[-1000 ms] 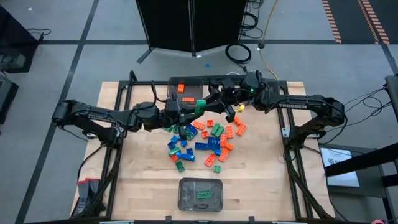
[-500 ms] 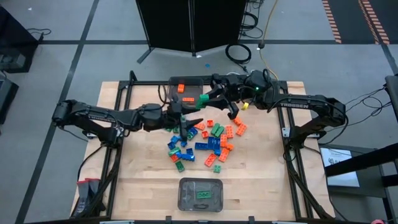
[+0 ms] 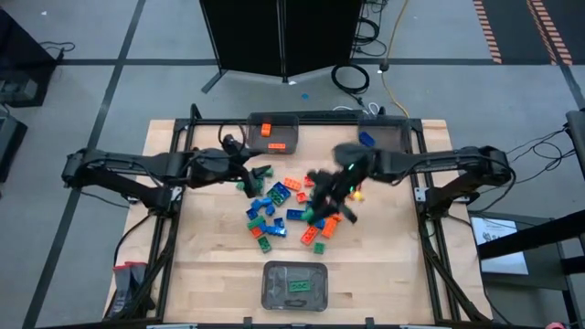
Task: Sort blocks
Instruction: Put the green game piece into the bottom black bin
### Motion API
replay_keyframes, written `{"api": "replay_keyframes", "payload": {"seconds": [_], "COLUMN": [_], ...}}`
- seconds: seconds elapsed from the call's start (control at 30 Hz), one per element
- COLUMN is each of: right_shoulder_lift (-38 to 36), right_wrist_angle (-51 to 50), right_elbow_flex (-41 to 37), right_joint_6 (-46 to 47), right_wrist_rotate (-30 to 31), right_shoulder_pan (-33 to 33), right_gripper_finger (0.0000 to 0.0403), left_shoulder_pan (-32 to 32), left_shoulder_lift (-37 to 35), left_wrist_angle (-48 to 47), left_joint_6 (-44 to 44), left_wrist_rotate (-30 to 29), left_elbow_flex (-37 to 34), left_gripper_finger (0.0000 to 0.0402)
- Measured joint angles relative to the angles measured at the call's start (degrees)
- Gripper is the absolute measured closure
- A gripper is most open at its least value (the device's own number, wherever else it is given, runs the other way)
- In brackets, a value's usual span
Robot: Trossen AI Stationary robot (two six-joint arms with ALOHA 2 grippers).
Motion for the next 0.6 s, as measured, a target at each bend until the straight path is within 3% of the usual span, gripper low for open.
{"api": "replay_keyframes", "payload": {"seconds": [0.3, 0.43, 0.6], "right_shoulder_lift": [11.2, 16.7, 21.6], "right_wrist_angle": [6.4, 18.8, 28.2], "right_elbow_flex": [0.0, 0.0, 0.1], "right_joint_6": [2.1, 10.1, 18.2], "right_wrist_rotate": [1.4, 3.3, 13.2], "right_shoulder_pan": [7.9, 11.7, 16.3], "right_gripper_finger": [0.0333, 0.0333, 0.0333], "left_shoulder_pan": [-0.1, -0.1, -0.1], "left_shoulder_lift": [-1.0, -1.0, -1.4], "left_wrist_angle": [-5.2, -6.6, -7.5], "left_joint_6": [-0.3, 0.2, 2.3], "left_wrist_rotate": [-1.9, -1.4, -0.3], "left_elbow_flex": [0.0, -0.5, -1.2], "left_gripper_finger": [0.0162, 0.0162, 0.0162]}}
